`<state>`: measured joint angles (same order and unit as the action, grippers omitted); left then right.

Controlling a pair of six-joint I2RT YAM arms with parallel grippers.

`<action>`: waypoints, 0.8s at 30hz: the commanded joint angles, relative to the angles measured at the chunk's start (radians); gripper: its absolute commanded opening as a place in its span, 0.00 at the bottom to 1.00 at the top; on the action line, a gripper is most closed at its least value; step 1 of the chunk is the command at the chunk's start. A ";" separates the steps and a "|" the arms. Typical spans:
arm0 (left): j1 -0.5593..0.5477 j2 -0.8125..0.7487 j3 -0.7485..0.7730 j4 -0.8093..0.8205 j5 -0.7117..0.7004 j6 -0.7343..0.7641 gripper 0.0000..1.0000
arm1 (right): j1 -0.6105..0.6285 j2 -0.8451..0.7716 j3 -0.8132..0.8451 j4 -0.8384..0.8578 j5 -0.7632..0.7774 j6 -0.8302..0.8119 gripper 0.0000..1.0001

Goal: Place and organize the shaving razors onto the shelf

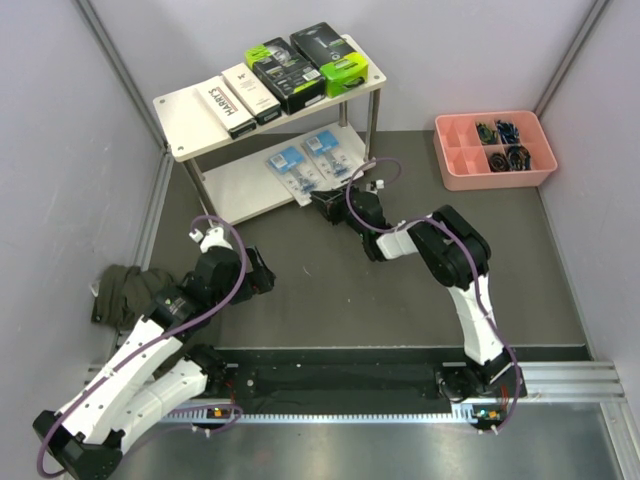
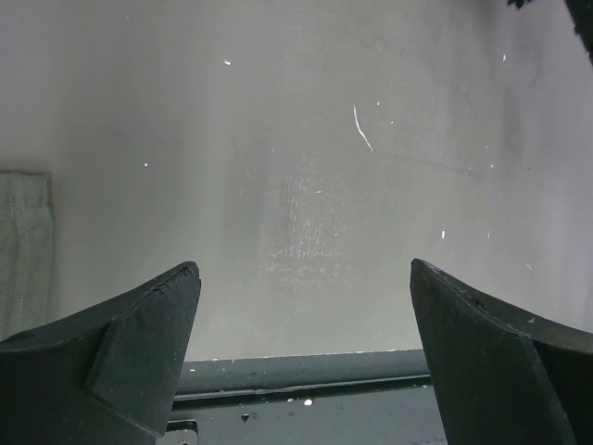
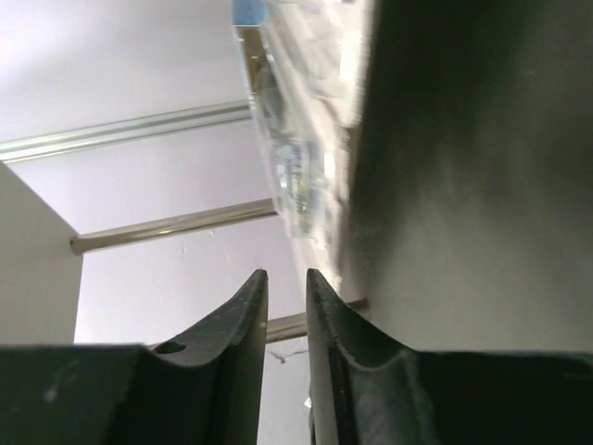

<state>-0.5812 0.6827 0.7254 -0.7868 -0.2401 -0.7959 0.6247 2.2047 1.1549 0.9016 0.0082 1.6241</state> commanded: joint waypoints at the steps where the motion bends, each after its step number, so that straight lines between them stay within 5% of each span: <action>1: 0.001 -0.006 -0.004 0.009 -0.001 -0.003 0.99 | -0.011 0.033 0.081 0.020 -0.005 0.002 0.20; 19: 0.001 0.005 -0.011 0.020 0.007 -0.002 0.99 | -0.016 0.018 0.094 0.063 -0.054 -0.016 0.18; 24: 0.001 0.002 -0.012 0.021 0.009 -0.005 0.99 | -0.014 -0.034 0.033 0.068 -0.063 -0.030 0.27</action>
<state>-0.5812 0.6853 0.7162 -0.7860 -0.2329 -0.7959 0.6231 2.2566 1.2182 0.9066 -0.0395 1.6196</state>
